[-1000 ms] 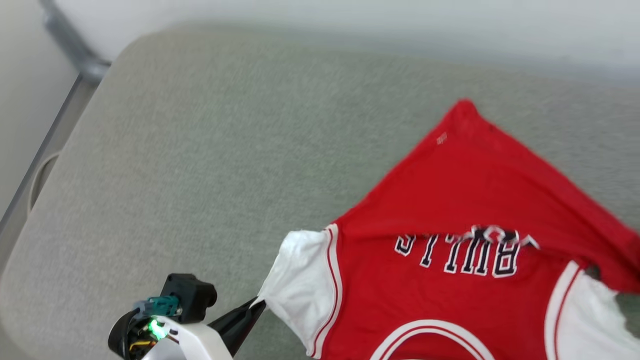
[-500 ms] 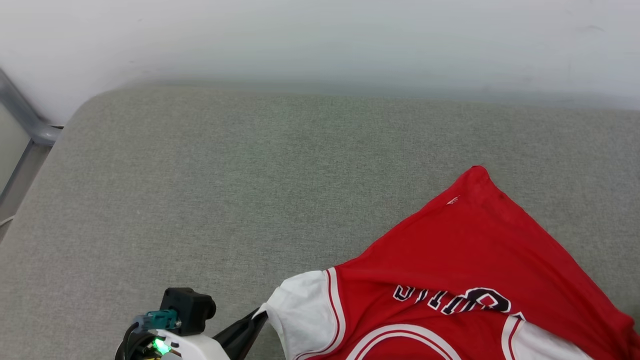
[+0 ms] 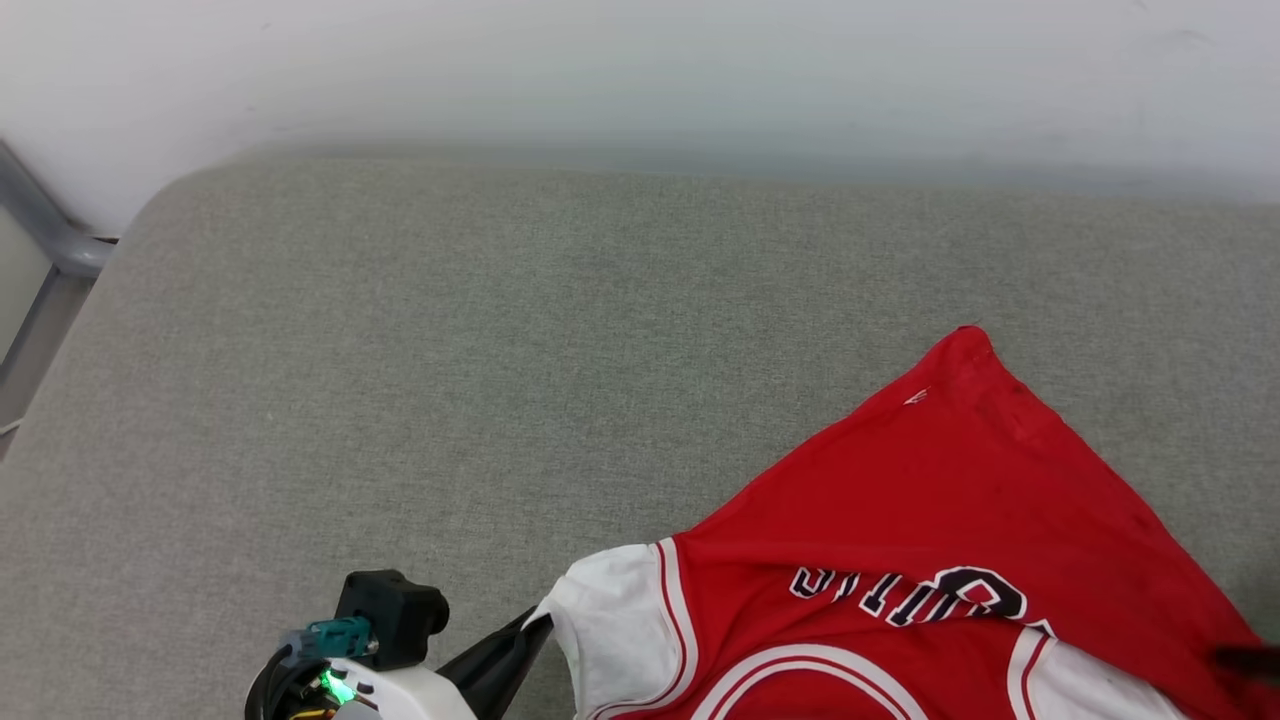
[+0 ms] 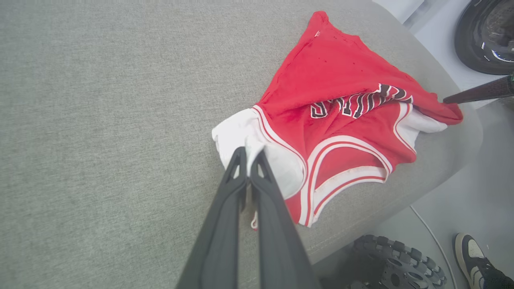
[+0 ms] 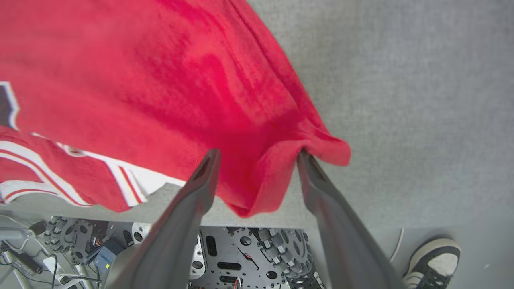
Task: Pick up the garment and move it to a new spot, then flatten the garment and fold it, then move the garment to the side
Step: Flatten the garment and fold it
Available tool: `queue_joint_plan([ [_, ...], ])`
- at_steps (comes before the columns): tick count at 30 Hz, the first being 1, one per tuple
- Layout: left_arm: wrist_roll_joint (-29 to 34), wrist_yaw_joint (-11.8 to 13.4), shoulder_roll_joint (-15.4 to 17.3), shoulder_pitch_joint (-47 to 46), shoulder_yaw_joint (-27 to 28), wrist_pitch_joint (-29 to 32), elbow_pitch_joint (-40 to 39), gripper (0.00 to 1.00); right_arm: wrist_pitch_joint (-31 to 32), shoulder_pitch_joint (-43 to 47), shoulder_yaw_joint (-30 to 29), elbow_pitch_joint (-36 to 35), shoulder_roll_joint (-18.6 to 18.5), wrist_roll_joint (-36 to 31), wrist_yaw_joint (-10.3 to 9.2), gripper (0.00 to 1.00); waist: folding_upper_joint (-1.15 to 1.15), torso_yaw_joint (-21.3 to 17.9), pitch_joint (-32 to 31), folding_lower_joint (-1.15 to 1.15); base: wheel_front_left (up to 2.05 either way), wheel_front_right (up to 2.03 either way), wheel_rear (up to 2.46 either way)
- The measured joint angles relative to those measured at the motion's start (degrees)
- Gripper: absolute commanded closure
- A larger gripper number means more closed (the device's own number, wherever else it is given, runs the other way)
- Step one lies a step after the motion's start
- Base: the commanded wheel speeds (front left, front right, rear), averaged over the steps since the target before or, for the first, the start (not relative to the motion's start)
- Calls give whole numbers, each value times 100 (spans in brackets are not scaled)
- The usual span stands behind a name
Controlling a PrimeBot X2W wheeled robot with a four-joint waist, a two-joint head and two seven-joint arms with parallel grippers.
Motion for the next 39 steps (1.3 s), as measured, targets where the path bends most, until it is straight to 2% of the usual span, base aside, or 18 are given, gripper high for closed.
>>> queue_joint_plan([
  [7,93,24,-1,-49,-26,0,-240,100,403,-822,309,-753,-69,269,0,0,0,126,184,0,0,0,0],
  [13,186,14,-15,-204,-80,9,-346,100,647,-1592,731,-906,63,103,0,0,0,355,481,1,0,0,0],
  [20,236,-101,-158,-447,-157,-2,-309,100,666,-2391,964,-318,172,-480,0,0,0,789,868,1,0,0,0],
  [30,279,-281,-376,-734,-287,-121,-177,100,311,-3148,911,775,-35,-1206,0,0,0,1433,1454,1,0,0,0],
  [39,278,-392,-521,-862,-348,-198,-56,100,134,-3416,954,1194,-162,-1403,0,0,0,1722,1738,1,0,0,0],
])
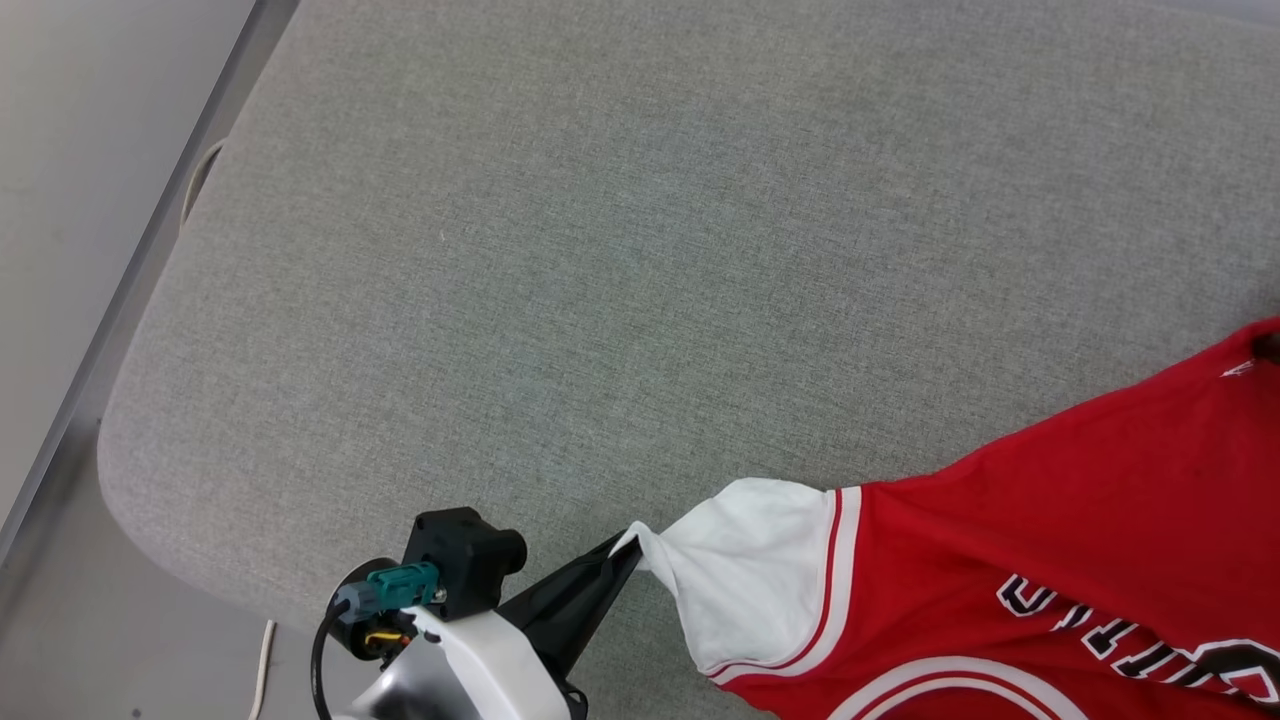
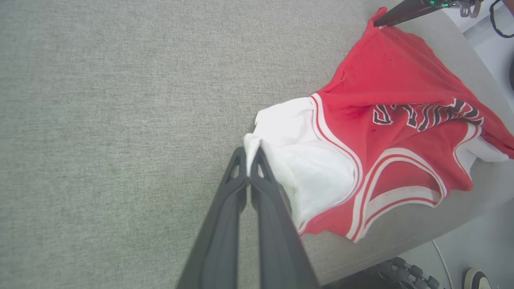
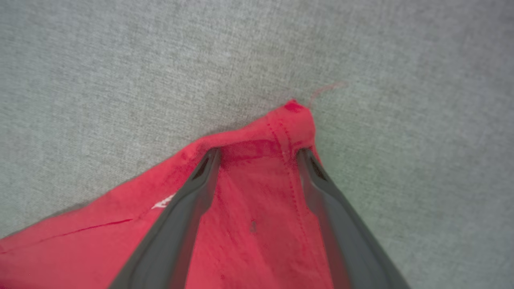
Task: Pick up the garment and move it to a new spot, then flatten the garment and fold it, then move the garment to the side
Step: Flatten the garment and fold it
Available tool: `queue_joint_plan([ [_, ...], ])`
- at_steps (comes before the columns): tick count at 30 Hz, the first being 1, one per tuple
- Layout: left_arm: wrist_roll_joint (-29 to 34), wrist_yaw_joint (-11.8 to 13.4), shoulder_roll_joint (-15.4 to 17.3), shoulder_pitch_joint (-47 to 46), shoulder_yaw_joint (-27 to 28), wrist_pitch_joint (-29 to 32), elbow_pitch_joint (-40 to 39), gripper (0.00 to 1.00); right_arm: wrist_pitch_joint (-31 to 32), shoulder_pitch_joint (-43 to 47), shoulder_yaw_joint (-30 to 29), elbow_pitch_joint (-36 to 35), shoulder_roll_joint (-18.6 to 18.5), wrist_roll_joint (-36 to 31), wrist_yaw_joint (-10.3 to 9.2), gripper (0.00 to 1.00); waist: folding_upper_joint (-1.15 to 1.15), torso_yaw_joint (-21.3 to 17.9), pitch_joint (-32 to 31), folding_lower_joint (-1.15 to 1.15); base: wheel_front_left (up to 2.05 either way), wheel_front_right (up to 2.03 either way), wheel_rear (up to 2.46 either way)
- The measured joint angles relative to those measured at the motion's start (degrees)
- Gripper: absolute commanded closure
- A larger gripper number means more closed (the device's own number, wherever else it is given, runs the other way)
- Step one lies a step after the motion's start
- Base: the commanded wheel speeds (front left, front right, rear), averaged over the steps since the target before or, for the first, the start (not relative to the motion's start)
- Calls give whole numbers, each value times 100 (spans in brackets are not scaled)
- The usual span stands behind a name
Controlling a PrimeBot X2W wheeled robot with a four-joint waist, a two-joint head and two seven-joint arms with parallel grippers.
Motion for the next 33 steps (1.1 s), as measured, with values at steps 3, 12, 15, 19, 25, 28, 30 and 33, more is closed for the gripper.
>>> queue_joint_plan([
  [3,0,-15,-27,-44,-11,-23,37,100,-25,-13,93,54,-31,1,0,0,0,33,46,0,0,0,0],
  [12,0,-65,-60,-114,-32,-56,159,100,-225,-2,363,181,-66,189,-2,100,0,68,71,-1,0,0,0],
  [15,-8,-66,-62,-116,-27,-74,231,100,-544,13,405,298,-7,297,-2,100,0,55,-11,0,0,0,0],
  [19,-11,-64,-35,-114,-1,-110,269,100,-1081,8,522,492,9,437,-2,100,0,-5,-194,0,0,0,0],
  [25,-56,19,52,-74,148,-224,237,100,-1986,-26,725,733,55,749,0,100,0,-170,-591,0,0,0,0],
  [28,-10,91,134,-79,279,-310,167,100,-2381,-113,779,808,41,896,0,100,0,-286,-831,0,0,0,0],
  [30,33,142,185,-109,386,-353,101,100,-2620,-141,845,825,23,969,0,100,0,-377,-996,0,0,0,0],
  [33,81,191,249,-246,521,-398,-9,100,-2908,-264,858,816,-18,1120,0,100,0,-528,-1231,0,0,0,0],
])
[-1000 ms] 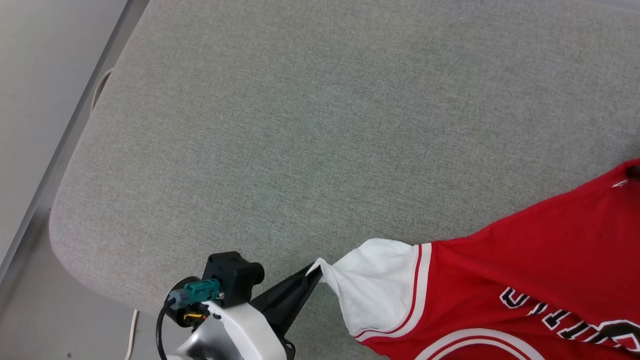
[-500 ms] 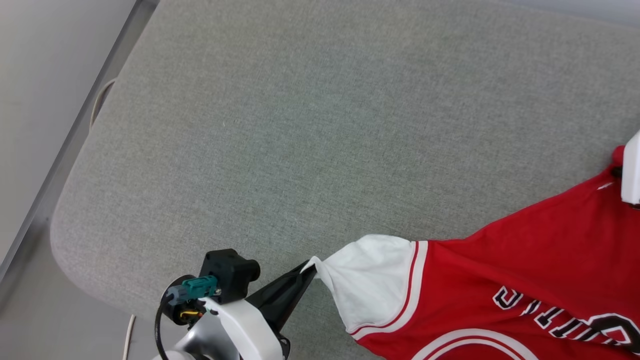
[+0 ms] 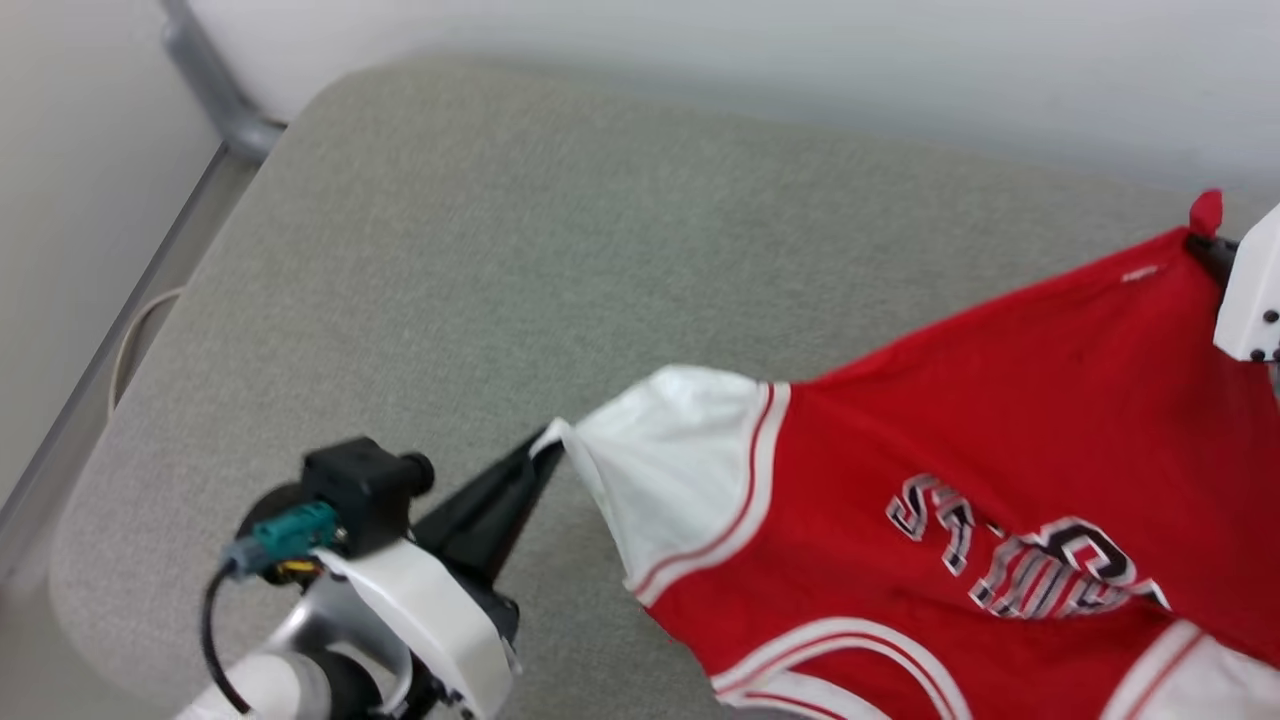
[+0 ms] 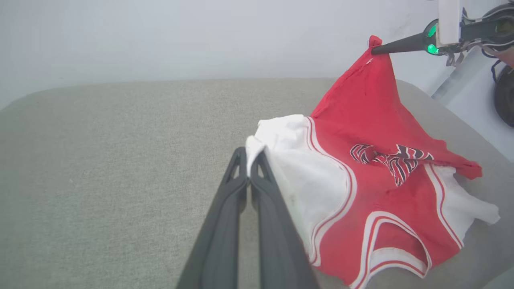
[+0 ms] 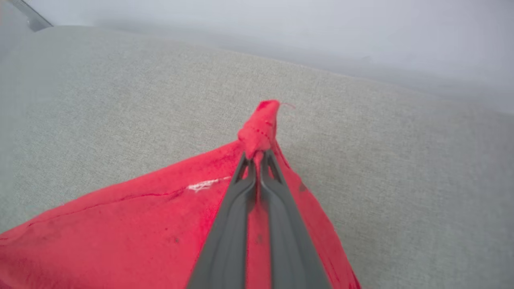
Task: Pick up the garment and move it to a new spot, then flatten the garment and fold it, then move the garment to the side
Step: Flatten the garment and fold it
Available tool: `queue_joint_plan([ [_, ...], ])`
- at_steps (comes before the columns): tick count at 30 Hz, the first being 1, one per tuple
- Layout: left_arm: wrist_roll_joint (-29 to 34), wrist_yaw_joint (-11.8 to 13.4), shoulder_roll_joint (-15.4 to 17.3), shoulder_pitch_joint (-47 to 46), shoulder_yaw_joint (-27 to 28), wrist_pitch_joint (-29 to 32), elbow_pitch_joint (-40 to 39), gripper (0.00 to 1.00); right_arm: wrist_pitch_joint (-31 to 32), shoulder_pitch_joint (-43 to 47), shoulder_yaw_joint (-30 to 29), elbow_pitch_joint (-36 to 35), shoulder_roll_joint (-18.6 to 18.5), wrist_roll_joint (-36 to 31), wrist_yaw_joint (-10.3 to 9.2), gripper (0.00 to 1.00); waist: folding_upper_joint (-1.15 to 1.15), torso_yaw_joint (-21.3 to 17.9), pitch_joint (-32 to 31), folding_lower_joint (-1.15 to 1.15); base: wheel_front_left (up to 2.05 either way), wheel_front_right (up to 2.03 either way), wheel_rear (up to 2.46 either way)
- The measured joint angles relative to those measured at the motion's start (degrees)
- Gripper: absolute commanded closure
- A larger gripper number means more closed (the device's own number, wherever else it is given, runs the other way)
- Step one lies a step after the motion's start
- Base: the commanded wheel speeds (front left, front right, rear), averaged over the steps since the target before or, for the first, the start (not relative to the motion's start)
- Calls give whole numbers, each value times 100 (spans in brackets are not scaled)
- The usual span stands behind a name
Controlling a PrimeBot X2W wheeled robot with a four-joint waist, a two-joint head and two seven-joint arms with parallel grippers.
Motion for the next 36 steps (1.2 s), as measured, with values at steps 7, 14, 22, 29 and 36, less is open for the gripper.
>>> queue_joint_plan([
  [7,-54,187,-16,-473,525,-166,-198,100,-494,-101,-83,-417,1,92,0,100,0,-405,-487,0,0,0,0],
  [14,10,455,-42,-1183,1084,-300,-177,100,-642,-142,-302,-915,147,133,0,100,0,-817,-789,0,0,0,0],
  [22,181,646,75,-1941,1460,-243,-135,100,-605,-17,-620,-1601,461,130,0,100,0,-1205,-1005,-1,0,0,0],
  [29,476,749,242,-2635,1622,-171,-86,100,-499,76,-936,-2283,772,68,1,100,0,-1420,-1039,0,0,0,0],
  [36,689,635,435,-3498,1696,-45,98,100,-354,-10,-1167,-2951,1112,-56,1,100,0,-1519,-802,0,0,0,0],
])
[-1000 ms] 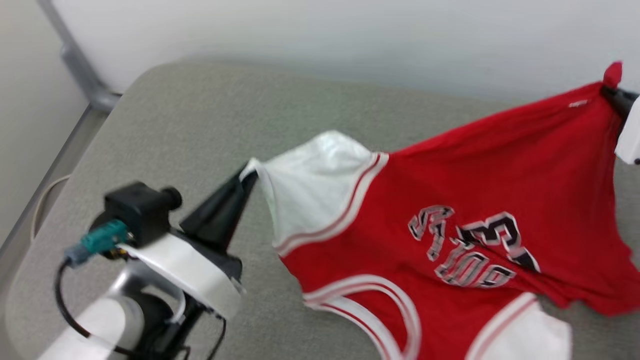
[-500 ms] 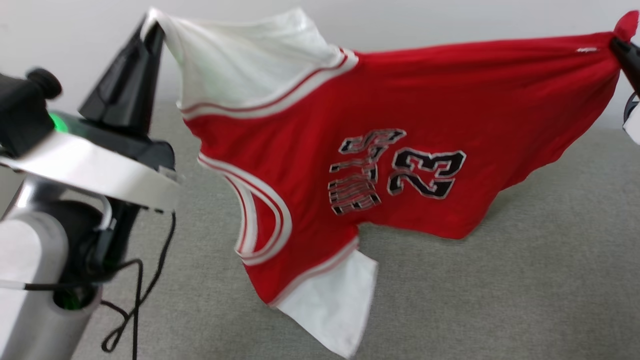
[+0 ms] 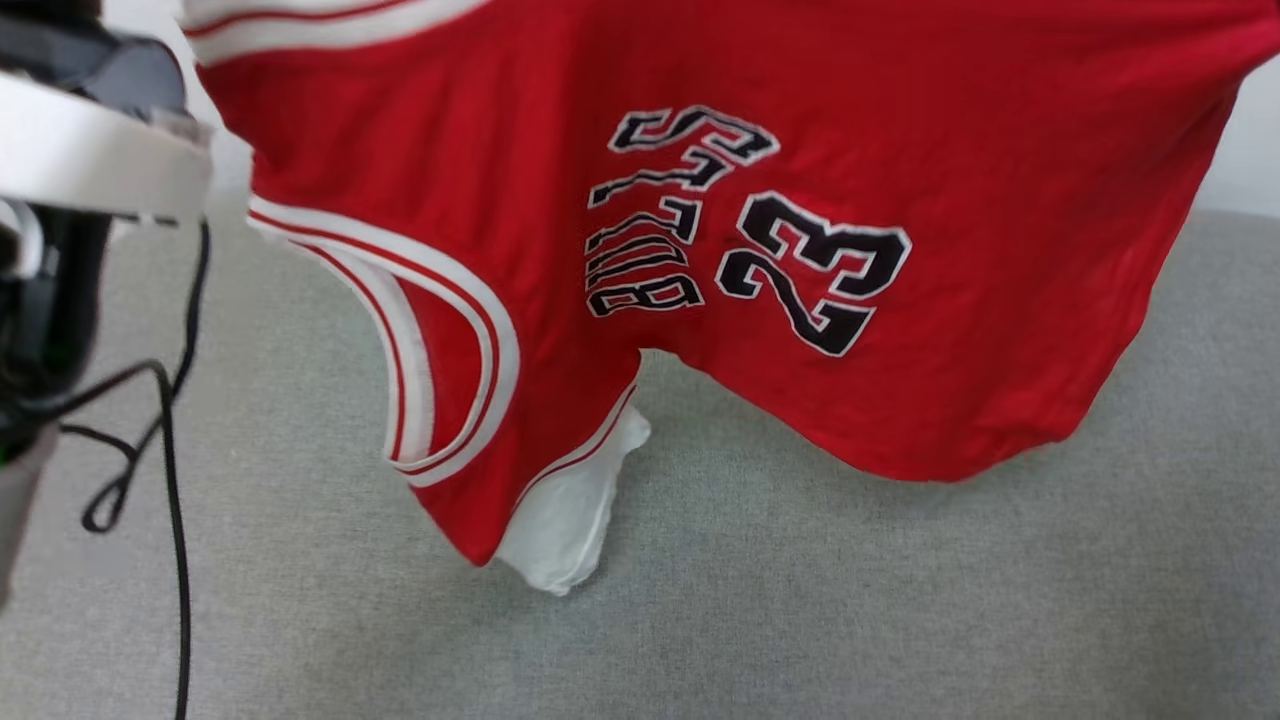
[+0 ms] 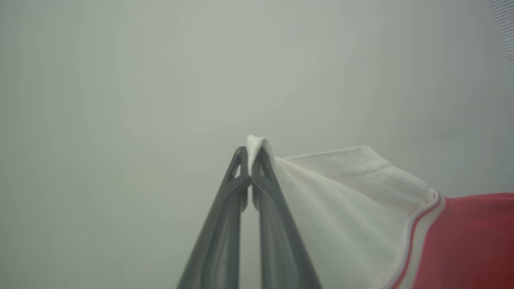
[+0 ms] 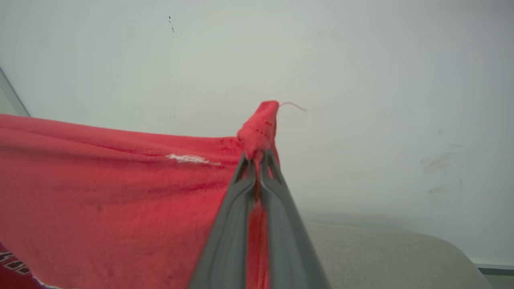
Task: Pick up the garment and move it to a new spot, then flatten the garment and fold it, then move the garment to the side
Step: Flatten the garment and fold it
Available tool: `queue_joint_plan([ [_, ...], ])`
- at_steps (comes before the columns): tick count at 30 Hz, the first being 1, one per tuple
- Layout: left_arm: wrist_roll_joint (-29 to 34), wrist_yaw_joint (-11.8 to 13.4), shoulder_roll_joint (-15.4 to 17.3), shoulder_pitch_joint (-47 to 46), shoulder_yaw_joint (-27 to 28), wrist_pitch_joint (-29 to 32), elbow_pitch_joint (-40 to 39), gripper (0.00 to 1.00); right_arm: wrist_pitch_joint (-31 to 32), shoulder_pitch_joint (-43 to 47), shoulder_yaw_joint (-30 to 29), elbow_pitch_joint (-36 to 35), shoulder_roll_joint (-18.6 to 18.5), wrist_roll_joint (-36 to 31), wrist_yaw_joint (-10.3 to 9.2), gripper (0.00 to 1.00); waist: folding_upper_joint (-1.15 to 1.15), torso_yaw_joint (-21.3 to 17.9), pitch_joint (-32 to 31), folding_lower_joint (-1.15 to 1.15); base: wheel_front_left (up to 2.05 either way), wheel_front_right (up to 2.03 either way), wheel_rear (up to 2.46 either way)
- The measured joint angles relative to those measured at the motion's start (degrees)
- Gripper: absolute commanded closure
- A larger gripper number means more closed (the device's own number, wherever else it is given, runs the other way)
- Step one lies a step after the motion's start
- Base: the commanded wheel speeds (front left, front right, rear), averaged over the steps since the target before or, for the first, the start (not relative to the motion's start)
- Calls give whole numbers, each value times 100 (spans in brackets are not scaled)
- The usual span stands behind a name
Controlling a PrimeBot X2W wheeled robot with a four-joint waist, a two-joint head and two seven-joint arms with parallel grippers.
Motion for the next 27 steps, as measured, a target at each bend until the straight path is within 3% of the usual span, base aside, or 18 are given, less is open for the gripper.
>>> queue_joint_plan([
  [7,111,-504,292,-942,-58,172,527,100,5,-510,-81,-292,126,-241,0,100,0,-90,491,0,0,0,0],
  [13,399,-968,375,-1675,-286,5,1190,100,-268,-1166,32,-48,-42,-522,1,100,0,-147,1099,1,0,0,0],
  [21,898,-1613,318,-3554,-489,-414,2498,100,-853,-2807,133,938,-62,-1009,2,100,0,-181,2098,2,0,0,0],
  [27,1439,-1735,-53,-5152,-676,-1026,3867,100,-1607,-4328,203,2184,-25,-1646,3,100,0,-247,2834,2,0,0,0],
])
